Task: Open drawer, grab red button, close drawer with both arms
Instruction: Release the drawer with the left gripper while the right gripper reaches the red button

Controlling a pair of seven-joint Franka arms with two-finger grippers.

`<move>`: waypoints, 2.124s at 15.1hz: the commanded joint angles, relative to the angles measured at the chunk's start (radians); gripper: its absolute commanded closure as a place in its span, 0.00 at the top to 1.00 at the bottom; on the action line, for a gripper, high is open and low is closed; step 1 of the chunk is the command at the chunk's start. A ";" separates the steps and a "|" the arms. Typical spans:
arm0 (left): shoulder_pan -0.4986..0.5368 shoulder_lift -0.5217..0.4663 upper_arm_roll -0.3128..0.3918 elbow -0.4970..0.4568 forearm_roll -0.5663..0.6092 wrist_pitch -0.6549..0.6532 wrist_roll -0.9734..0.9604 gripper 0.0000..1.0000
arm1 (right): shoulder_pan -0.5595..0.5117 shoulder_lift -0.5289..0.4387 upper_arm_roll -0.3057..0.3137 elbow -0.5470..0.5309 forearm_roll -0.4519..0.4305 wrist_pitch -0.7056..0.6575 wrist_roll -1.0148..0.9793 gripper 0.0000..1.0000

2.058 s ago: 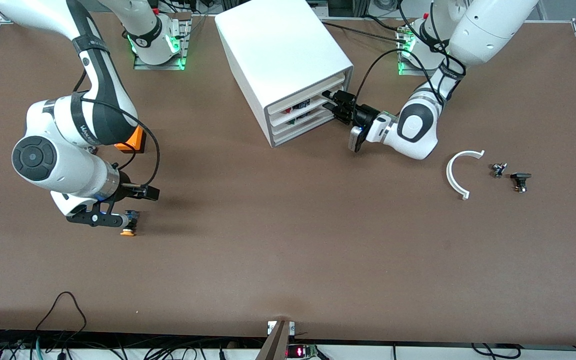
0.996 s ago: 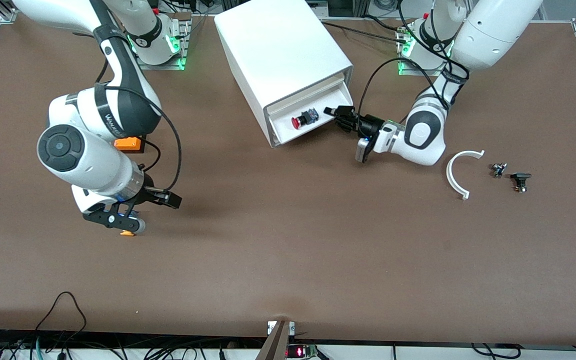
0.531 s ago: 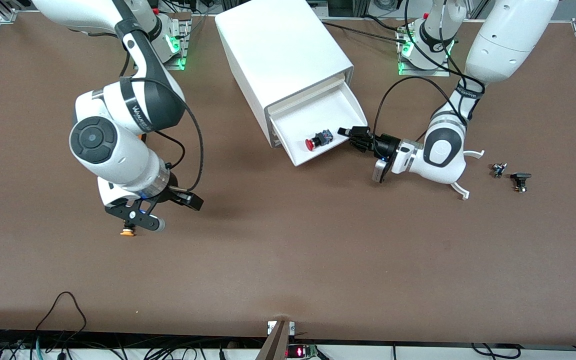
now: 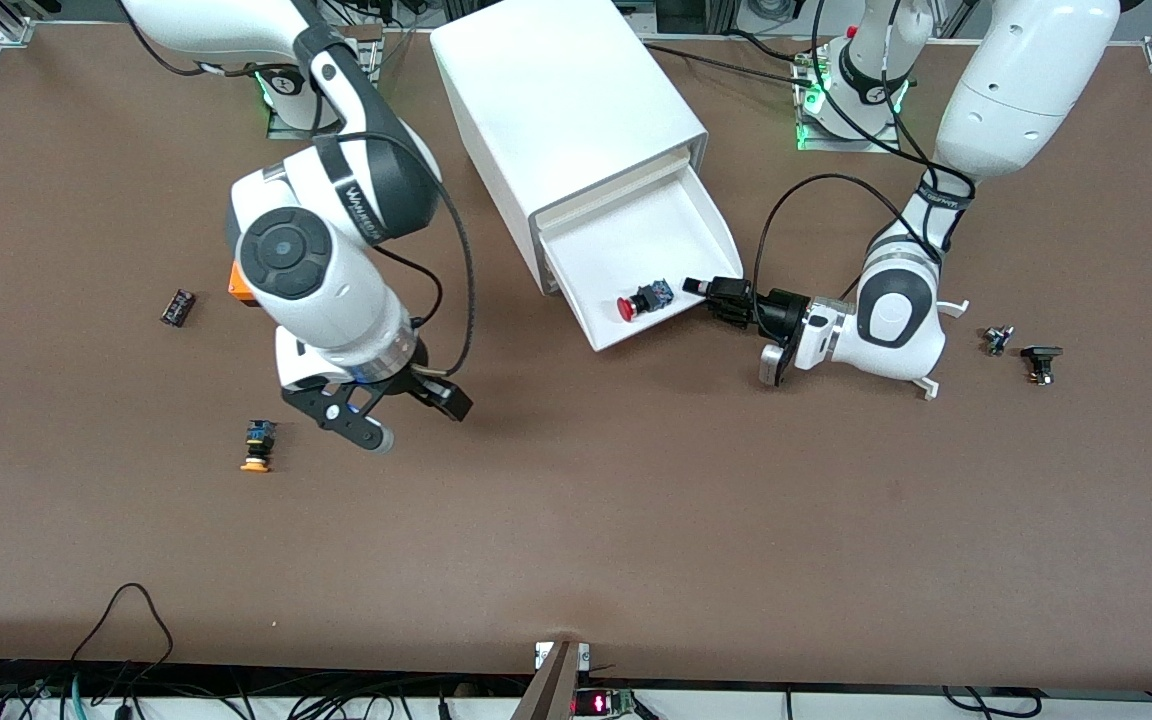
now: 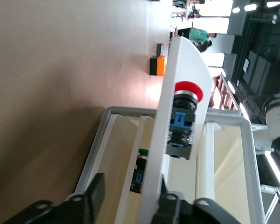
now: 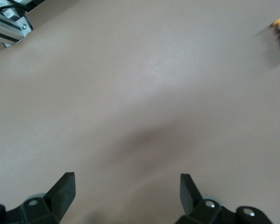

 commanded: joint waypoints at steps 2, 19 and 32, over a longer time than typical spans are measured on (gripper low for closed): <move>0.020 -0.087 0.007 0.069 0.080 0.002 -0.262 1.00 | 0.045 0.053 -0.004 0.079 0.001 -0.015 0.135 0.99; 0.047 -0.333 0.002 0.315 1.119 -0.099 -1.015 1.00 | 0.264 0.095 -0.003 0.097 0.003 0.046 0.649 0.99; 0.108 -0.351 0.009 0.315 1.213 -0.168 -1.036 1.00 | 0.389 0.204 0.005 0.097 0.016 0.190 0.865 0.99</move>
